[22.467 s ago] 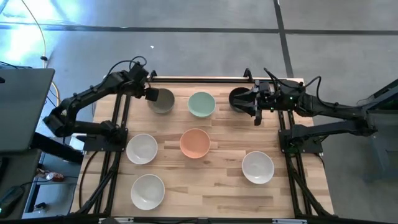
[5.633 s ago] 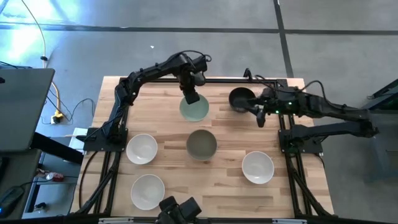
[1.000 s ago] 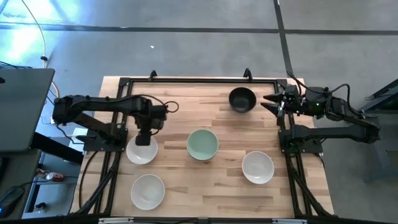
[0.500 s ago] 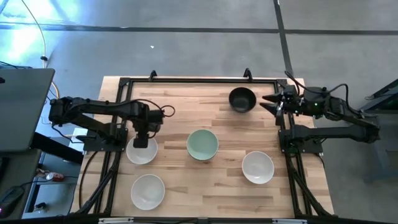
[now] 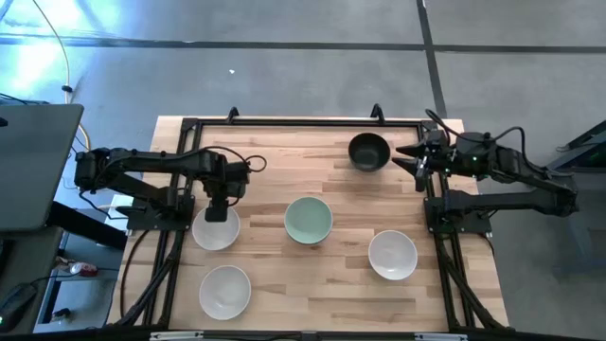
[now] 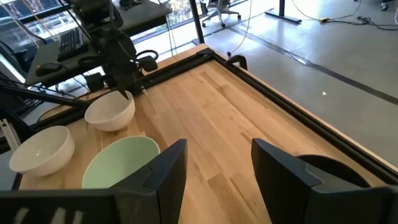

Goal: Nest bowls inside each other
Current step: Stack the top left white bowl on top the light blue bowl

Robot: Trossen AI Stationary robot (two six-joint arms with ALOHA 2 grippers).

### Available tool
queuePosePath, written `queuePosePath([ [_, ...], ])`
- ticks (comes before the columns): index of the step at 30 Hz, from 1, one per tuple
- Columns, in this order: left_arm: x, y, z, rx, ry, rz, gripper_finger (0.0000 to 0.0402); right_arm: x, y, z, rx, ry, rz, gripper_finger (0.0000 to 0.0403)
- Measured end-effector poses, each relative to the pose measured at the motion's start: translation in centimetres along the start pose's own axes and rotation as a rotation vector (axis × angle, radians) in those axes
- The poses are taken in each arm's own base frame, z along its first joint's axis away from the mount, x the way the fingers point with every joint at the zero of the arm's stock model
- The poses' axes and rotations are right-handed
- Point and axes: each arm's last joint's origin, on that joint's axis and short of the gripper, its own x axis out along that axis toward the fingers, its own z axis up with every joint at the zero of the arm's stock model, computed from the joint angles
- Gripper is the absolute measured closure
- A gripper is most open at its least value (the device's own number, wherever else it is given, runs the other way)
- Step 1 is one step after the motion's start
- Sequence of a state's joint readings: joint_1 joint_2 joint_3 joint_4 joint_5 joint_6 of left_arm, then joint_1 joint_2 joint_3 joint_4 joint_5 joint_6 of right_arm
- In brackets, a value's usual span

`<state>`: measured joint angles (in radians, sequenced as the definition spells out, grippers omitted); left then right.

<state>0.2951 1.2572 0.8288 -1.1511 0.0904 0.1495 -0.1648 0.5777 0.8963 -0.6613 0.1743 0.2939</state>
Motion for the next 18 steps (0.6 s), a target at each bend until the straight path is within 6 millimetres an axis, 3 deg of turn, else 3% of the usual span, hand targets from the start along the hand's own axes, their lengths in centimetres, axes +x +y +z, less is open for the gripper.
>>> queuePosePath([
  [7, 0.1, 0.0, -0.1, 0.017, 0.004, -0.004, 0.0268, 0.0, 0.0, 0.0, 0.004, -0.001, 0.001, 0.0231],
  [12, 1.7, -0.1, -0.8, -0.006, 0.049, -0.05, 0.0268, 0.0, 0.0, 0.0, 0.004, -0.001, 0.001, 0.0231],
  [18, 1.7, 0.2, 0.0, -0.013, -0.023, -0.027, 0.0273, 0.0, 0.0, 0.0, 0.003, -0.001, 0.001, 0.0231],
])
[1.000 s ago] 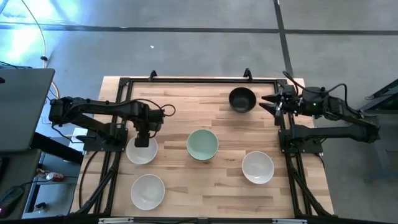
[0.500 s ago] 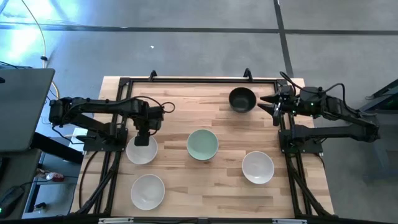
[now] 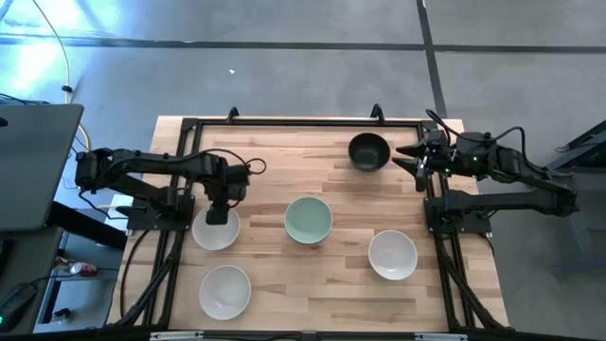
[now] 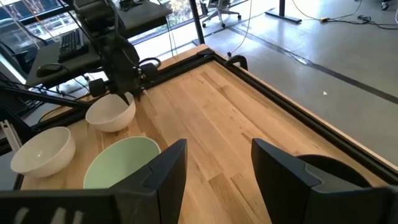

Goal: Nest bowls inside each other
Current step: Stack the top left white bowl on top the light blue bowl

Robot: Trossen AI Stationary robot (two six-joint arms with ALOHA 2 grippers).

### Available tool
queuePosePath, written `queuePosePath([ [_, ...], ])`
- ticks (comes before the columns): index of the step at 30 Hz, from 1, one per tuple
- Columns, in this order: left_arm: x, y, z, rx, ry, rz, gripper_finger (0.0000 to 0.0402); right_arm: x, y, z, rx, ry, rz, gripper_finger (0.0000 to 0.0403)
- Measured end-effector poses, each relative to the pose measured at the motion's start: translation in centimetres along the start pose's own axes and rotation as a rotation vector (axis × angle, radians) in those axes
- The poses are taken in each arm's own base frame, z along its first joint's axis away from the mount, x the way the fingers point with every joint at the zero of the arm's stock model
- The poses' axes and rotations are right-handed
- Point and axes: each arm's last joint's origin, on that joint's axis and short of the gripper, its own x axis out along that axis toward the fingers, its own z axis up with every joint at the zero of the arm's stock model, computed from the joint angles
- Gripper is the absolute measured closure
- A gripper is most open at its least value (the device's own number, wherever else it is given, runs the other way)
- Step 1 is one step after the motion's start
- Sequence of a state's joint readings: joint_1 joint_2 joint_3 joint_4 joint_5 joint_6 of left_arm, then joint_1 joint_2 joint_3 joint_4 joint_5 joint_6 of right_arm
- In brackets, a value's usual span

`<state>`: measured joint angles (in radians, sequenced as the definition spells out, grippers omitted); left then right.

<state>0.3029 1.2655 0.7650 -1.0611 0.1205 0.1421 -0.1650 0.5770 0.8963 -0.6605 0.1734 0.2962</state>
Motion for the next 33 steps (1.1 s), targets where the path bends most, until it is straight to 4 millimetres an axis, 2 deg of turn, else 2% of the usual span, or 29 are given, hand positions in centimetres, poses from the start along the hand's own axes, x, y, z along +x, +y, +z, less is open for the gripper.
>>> queuePosePath([
  [3, -0.1, 0.3, 0.0, -0.013, -0.005, 0.001, 0.0294, 0.0, 0.0, 0.0, 0.001, 0.0, 0.0, 0.0231],
  [8, -0.1, 0.6, -0.1, -0.022, -0.008, -0.016, 0.0374, 0.0, 0.0, 0.0, 0.001, -0.001, 0.001, 0.0231],
  [10, -0.1, 0.7, -0.1, -0.027, -0.012, -0.024, 0.0393, 0.0, 0.0, 0.0, -0.001, -0.001, 0.001, 0.0231],
  [19, -0.2, 0.7, 0.0, -0.071, -0.02, -0.026, 0.0399, 0.0, 0.0, 0.0, -0.008, -0.001, 0.001, 0.0231],
  [23, -0.8, 0.7, 0.4, -0.113, -0.046, -0.024, 0.04, 0.0, 0.0, 0.0, -0.011, -0.002, 0.001, 0.0231],
  [27, -2.5, 0.9, 1.2, -0.171, -0.095, -0.02, 0.04, 0.0, 0.1, 0.2, -0.02, -0.02, 0.006, 0.0231],
  [33, -6.3, 1.1, 2.8, -0.255, -0.147, -0.018, 0.0401, 0.2, 0.2, 0.4, -0.029, -0.035, 0.01, 0.0231],
])
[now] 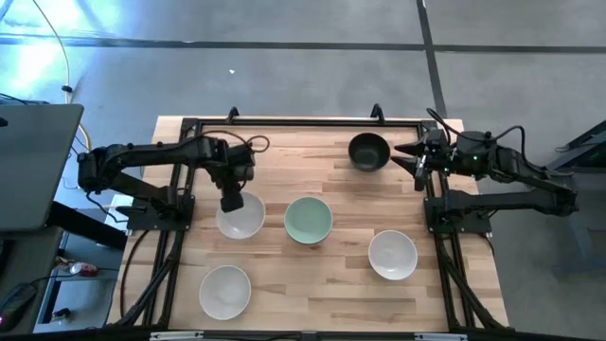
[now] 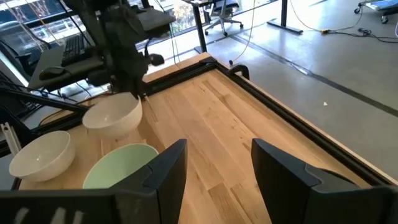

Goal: Nest bowls inside each other
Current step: Stack the top left white bowl on top the light blue bowl

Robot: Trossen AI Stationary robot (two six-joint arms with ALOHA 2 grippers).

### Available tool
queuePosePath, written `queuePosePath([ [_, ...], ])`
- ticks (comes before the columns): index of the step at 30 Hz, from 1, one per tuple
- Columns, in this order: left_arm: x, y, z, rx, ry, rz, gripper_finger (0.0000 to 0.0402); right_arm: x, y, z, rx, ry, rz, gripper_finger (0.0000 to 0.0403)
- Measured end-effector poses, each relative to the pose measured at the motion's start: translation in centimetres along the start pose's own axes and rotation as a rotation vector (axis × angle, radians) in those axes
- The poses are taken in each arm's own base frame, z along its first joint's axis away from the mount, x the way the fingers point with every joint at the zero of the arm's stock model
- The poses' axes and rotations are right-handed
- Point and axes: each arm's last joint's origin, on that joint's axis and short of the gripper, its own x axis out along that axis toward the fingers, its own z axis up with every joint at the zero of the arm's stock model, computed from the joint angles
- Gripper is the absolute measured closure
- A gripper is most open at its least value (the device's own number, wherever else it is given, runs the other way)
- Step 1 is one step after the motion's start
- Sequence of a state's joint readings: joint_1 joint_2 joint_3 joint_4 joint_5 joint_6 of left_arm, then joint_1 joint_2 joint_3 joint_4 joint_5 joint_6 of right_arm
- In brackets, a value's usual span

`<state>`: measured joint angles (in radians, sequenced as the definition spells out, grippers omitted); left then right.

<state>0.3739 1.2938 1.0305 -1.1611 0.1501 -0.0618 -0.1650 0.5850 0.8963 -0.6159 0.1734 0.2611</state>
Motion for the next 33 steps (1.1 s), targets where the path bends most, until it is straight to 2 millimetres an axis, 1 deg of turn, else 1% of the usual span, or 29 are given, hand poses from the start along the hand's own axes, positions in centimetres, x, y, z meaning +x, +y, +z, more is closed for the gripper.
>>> queuePosePath([
  [6, -3.2, -1.3, 3.5, 0.014, -0.065, -0.008, 0.0401, 0.4, 0.1, 0.0, -0.003, 0.015, -0.004, 0.0231],
  [11, -4.4, -2.7, 7.3, 0.049, -0.098, -0.017, 0.0401, 0.7, 0.2, -0.1, 0.004, 0.031, 0.011, 0.0231],
  [16, -3.8, -4.2, 11.1, 0.081, -0.076, -0.05, 0.0401, 0.8, 0.2, -0.2, 0.015, 0.051, 0.024, 0.0231],
  [22, -2.3, -5.4, 14.8, 0.109, -0.03, -0.069, 0.0401, 0.8, 0.1, -0.4, 0.02, 0.072, 0.017, 0.0231],
  [29, -2.0, -6.4, 18.2, 0.136, -0.059, -0.078, 0.0401, 0.8, 0.1, -0.6, 0.016, 0.093, 0.021, 0.0231],
  [33, -1.8, -6.7, 19.5, 0.142, -0.083, -0.077, 0.0401, 0.8, 0.1, -0.6, 0.014, 0.094, 0.021, 0.0231],
])
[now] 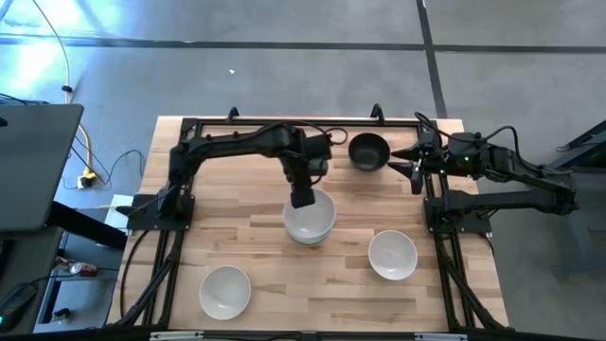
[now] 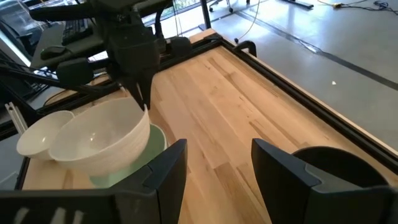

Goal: Nest bowls inside each other
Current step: Stack the top left white bowl on top the light blue bowl, then stack the black bowl on top of the top left white bowl

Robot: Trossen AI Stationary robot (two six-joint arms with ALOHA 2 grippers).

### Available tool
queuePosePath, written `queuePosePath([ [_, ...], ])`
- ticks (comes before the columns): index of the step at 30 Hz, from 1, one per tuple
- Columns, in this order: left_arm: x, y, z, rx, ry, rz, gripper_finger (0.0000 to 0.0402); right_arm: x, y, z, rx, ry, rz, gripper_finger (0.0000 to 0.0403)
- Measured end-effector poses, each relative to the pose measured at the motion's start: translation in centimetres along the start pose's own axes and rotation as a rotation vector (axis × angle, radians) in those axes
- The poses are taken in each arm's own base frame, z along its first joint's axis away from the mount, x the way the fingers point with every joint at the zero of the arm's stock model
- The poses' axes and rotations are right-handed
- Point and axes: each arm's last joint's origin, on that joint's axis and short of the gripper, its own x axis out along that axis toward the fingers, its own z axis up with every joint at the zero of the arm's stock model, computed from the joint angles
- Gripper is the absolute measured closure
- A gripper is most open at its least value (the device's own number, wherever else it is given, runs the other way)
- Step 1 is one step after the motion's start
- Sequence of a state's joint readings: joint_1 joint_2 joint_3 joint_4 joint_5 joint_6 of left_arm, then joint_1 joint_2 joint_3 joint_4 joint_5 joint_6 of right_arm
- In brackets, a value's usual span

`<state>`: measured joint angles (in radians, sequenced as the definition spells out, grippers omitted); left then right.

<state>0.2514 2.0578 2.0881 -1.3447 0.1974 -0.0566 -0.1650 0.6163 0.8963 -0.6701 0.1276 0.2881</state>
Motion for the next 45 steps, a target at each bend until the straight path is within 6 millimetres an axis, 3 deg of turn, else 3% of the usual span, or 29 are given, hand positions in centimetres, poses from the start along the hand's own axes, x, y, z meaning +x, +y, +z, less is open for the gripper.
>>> queuePosePath([
  [17, 4.9, -0.2, 0.8, 0.033, 0.139, 0.071, 0.0401, 0.0, 0.0, 0.0, -0.017, 0.004, -0.001, 0.0231],
  [32, 5.6, -0.3, 1.2, 0.067, 0.127, 0.073, 0.0398, 0.0, 0.0, -0.1, -0.017, 0.007, -0.002, 0.0231],
  [37, 5.6, -0.4, 1.1, 0.065, 0.129, 0.034, 0.0364, 0.0, 0.0, -0.1, -0.017, 0.007, -0.002, 0.0231],
  [45, 5.6, -0.5, 1.1, 0.063, 0.13, 0.022, 0.0266, 0.0, 0.0, -0.1, -0.017, 0.008, -0.002, 0.0231],
])
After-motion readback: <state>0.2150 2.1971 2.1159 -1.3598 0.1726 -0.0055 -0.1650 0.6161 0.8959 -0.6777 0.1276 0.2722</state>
